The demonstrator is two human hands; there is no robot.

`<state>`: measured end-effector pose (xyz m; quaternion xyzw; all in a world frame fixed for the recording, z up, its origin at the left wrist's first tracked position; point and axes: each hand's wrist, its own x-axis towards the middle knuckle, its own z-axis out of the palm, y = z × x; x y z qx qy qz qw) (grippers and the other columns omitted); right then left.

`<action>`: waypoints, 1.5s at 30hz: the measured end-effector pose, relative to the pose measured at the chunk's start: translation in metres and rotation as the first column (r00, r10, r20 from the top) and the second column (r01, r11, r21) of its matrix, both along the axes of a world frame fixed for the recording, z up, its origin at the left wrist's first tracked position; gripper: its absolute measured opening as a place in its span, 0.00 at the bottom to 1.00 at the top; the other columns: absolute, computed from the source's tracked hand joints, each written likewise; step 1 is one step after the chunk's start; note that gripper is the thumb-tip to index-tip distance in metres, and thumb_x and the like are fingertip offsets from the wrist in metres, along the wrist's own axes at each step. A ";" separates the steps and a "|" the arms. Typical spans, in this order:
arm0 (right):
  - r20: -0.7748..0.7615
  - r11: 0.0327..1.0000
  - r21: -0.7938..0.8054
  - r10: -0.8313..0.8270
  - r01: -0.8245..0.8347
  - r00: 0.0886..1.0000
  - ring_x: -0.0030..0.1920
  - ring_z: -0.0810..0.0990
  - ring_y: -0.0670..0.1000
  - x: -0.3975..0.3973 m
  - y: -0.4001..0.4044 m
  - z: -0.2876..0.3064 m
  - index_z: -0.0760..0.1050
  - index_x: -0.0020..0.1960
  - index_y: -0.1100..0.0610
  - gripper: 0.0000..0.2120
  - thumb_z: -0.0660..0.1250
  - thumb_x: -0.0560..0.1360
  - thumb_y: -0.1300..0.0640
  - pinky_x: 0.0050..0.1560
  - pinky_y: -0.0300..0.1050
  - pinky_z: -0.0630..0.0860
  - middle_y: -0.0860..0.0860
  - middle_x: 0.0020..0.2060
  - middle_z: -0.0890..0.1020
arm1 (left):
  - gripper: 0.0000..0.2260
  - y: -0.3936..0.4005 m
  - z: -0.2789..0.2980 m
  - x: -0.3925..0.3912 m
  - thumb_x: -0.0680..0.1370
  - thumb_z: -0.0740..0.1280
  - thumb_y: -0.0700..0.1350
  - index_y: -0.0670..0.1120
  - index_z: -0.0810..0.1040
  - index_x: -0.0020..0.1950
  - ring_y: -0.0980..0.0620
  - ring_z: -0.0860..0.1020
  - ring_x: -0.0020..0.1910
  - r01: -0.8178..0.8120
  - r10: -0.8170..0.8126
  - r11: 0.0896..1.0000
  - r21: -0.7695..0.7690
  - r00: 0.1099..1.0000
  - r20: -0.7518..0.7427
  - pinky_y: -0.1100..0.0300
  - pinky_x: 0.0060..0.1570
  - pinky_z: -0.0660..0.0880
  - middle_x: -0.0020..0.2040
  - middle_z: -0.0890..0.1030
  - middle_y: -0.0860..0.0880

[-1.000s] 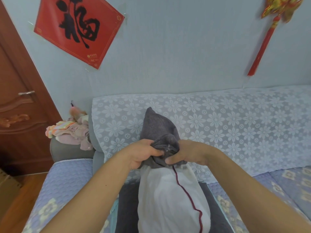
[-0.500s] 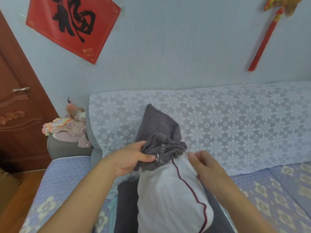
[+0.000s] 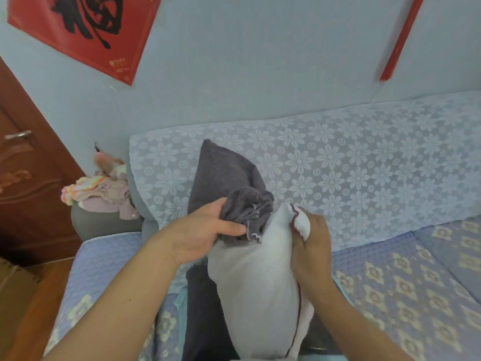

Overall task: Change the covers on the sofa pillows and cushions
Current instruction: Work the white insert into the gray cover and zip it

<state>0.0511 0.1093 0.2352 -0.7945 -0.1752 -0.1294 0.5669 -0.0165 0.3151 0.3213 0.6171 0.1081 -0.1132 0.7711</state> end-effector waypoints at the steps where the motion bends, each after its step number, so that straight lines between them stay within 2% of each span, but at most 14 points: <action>1: -0.074 0.998 0.005 -0.065 0.066 0.995 0.53 0.75 0.45 0.015 0.007 0.009 0.75 0.57 0.50 0.09 0.62 0.81 0.49 0.53 0.39 0.72 0.49 0.52 0.74 | 0.25 0.000 0.000 0.000 0.73 0.71 0.28 0.41 0.74 0.69 0.43 0.81 0.62 -0.065 0.065 0.998 0.013 0.998 0.007 0.55 0.56 0.81 0.63 0.82 0.39; 4: -0.065 0.967 -0.150 -0.216 0.204 0.974 0.55 0.74 0.55 0.033 0.020 0.037 0.74 0.60 0.46 0.15 0.60 0.79 0.42 0.57 0.53 0.73 0.55 0.54 0.73 | 0.27 0.000 0.002 0.000 0.71 0.73 0.31 0.41 0.75 0.69 0.43 0.82 0.60 -0.294 0.298 0.952 -0.082 0.954 0.043 0.57 0.51 0.82 0.61 0.83 0.41; 7: -0.073 0.995 -0.093 -0.036 0.029 0.997 0.64 0.72 0.49 -0.005 0.021 0.046 0.64 0.74 0.44 0.22 0.61 0.81 0.46 0.66 0.45 0.69 0.48 0.65 0.73 | 0.24 0.000 0.002 -0.010 0.72 0.73 0.33 0.45 0.76 0.67 0.46 0.83 0.58 -0.376 0.381 0.924 -0.075 0.922 0.069 0.56 0.52 0.81 0.60 0.84 0.43; 10: -0.024 0.990 -0.062 0.122 -0.123 0.992 0.56 0.76 0.37 -0.065 0.021 0.031 0.69 0.61 0.32 0.13 0.63 0.79 0.46 0.59 0.31 0.69 0.36 0.56 0.79 | 0.20 -0.006 0.007 -0.017 0.76 0.70 0.32 0.47 0.78 0.65 0.47 0.83 0.58 -0.366 0.362 0.931 0.009 0.924 0.120 0.54 0.57 0.79 0.58 0.85 0.44; 13: 0.134 0.971 -0.174 0.190 -0.166 0.973 0.48 0.75 0.32 -0.083 0.029 0.018 0.75 0.55 0.42 0.08 0.60 0.78 0.48 0.51 0.20 0.64 0.34 0.45 0.79 | 0.20 -0.014 0.013 -0.021 0.77 0.70 0.32 0.50 0.77 0.66 0.53 0.83 0.57 -0.292 0.255 0.930 0.225 0.950 0.182 0.58 0.59 0.78 0.56 0.86 0.51; 16: 0.079 0.986 -0.128 0.112 -0.102 0.990 0.46 0.76 0.38 -0.065 0.028 0.013 0.76 0.56 0.45 0.08 0.64 0.78 0.54 0.49 0.25 0.67 0.36 0.43 0.78 | 0.22 -0.009 0.018 -0.030 0.76 0.73 0.36 0.54 0.76 0.67 0.58 0.82 0.57 -0.206 0.156 0.881 0.425 0.976 0.150 0.60 0.61 0.77 0.56 0.85 0.55; 20: 0.189 0.994 -0.091 0.073 -0.057 0.979 0.42 0.74 0.41 -0.063 0.023 0.009 0.73 0.52 0.44 0.08 0.65 0.76 0.55 0.47 0.27 0.66 0.38 0.40 0.74 | 0.25 0.011 0.024 -0.044 0.74 0.75 0.34 0.53 0.77 0.67 0.53 0.83 0.59 -0.226 0.197 0.887 0.402 0.974 0.111 0.53 0.64 0.76 0.58 0.85 0.52; 23: 0.284 0.980 -0.099 0.193 -0.171 0.939 0.45 0.74 0.44 -0.061 0.031 0.006 0.78 0.52 0.48 0.06 0.67 0.77 0.56 0.50 0.32 0.68 0.39 0.43 0.76 | 0.25 0.011 0.021 -0.052 0.75 0.75 0.36 0.56 0.76 0.68 0.60 0.82 0.58 -0.148 0.125 0.845 0.514 0.989 0.079 0.65 0.58 0.77 0.59 0.84 0.57; 29: 0.061 0.958 -0.076 0.280 -0.275 0.958 0.52 0.76 0.41 -0.057 0.044 0.011 0.81 0.55 0.45 0.10 0.71 0.77 0.58 0.54 0.31 0.69 0.36 0.47 0.81 | 0.26 0.019 0.011 -0.067 0.77 0.70 0.31 0.60 0.76 0.64 0.60 0.81 0.59 -0.127 0.129 0.822 0.554 0.991 0.036 0.62 0.62 0.76 0.58 0.84 0.60; 33: -0.081 0.923 -0.169 0.336 -0.345 0.938 0.51 0.74 0.37 -0.057 0.057 0.008 0.82 0.58 0.45 0.11 0.69 0.78 0.57 0.52 0.28 0.66 0.31 0.44 0.78 | 0.37 0.031 0.005 -0.073 0.74 0.59 0.30 0.68 0.69 0.72 0.65 0.73 0.67 0.083 -0.025 0.660 0.747 0.996 -0.089 0.61 0.70 0.69 0.67 0.76 0.65; 36: -0.110 0.909 -0.207 0.345 -0.361 0.932 0.49 0.73 0.40 -0.045 0.063 0.005 0.84 0.50 0.48 0.08 0.70 0.77 0.59 0.48 0.32 0.66 0.36 0.40 0.79 | 0.39 0.028 0.009 -0.077 0.76 0.55 0.27 0.68 0.65 0.74 0.74 0.68 0.67 0.021 -0.071 0.563 0.826 0.997 0.023 0.75 0.67 0.62 0.69 0.71 0.68; 39: -0.040 0.902 -0.241 0.359 -0.357 0.933 0.50 0.74 0.47 -0.041 0.062 -0.005 0.85 0.44 0.49 0.08 0.74 0.73 0.62 0.52 0.33 0.66 0.40 0.43 0.78 | 0.40 0.022 0.003 -0.080 0.78 0.60 0.26 0.71 0.66 0.72 0.72 0.73 0.62 -0.089 -0.066 0.553 0.828 0.986 0.151 0.75 0.63 0.68 0.63 0.74 0.70; 42: -0.300 0.923 -0.020 0.361 -0.384 0.883 0.47 0.78 0.45 -0.054 0.050 -0.013 0.84 0.41 0.44 0.12 0.73 0.74 0.61 0.51 0.39 0.73 0.43 0.40 0.80 | 0.39 0.012 -0.016 -0.074 0.78 0.69 0.36 0.79 0.60 0.68 0.70 0.76 0.59 -0.014 -0.151 0.472 0.881 0.984 0.097 0.73 0.60 0.71 0.58 0.78 0.68; 45: -0.483 0.922 0.199 0.387 -0.332 0.785 0.45 0.82 0.47 -0.063 0.029 -0.017 0.85 0.41 0.48 0.10 0.72 0.74 0.62 0.50 0.45 0.77 0.47 0.41 0.85 | 0.25 -0.004 -0.041 -0.072 0.76 0.73 0.39 0.64 0.66 0.61 0.69 0.78 0.50 -0.083 -0.031 0.607 0.790 0.991 0.128 0.70 0.54 0.73 0.51 0.82 0.59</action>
